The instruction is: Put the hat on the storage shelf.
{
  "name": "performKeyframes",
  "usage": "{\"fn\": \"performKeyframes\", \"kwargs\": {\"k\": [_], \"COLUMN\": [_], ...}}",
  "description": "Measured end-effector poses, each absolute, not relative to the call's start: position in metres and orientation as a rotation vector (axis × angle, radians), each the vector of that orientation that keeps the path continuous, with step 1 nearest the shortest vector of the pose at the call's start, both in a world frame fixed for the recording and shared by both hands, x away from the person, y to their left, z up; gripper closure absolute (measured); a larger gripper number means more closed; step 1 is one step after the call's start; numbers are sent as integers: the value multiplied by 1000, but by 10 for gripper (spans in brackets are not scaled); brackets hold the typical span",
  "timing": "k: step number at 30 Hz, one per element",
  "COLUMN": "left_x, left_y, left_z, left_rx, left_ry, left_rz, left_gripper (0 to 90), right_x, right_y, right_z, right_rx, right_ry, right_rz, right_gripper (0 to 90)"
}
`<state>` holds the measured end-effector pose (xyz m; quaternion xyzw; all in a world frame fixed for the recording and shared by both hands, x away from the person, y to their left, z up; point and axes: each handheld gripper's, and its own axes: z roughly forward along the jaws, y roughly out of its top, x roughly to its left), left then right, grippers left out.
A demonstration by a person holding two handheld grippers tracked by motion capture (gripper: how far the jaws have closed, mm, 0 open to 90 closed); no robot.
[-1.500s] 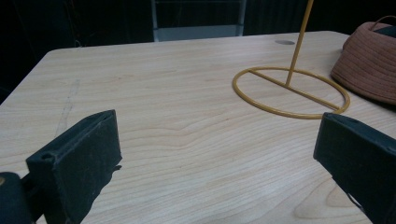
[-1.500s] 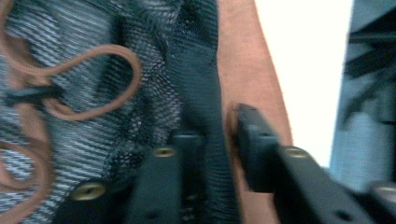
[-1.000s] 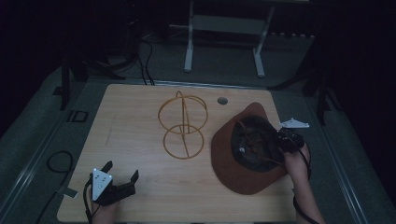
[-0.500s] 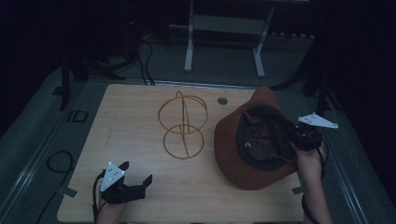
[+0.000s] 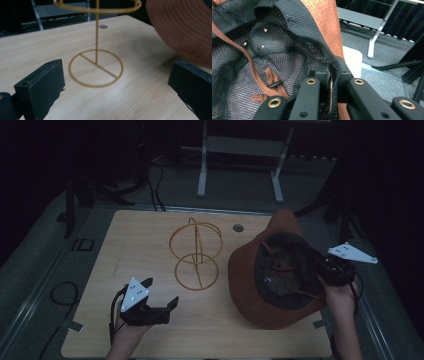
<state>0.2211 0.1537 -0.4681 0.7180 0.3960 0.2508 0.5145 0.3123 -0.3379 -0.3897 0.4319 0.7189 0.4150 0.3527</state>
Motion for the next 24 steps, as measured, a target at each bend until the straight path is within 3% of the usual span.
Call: {"fn": "performKeyframes", "kwargs": {"k": [9, 24], "left_x": [236, 268], "left_y": [130, 39], "left_z": [-433, -401], "left_rx": [1740, 1838], "left_ry": [834, 666], "left_rz": [588, 510], "left_gripper": [12, 35], "right_x": [294, 279], "right_y": [-327, -298], "right_z": [-379, -372], "right_rx": [1036, 912], "right_ry": [1848, 1911], "right_rz": [1084, 1068], "right_gripper": [842, 842]}}
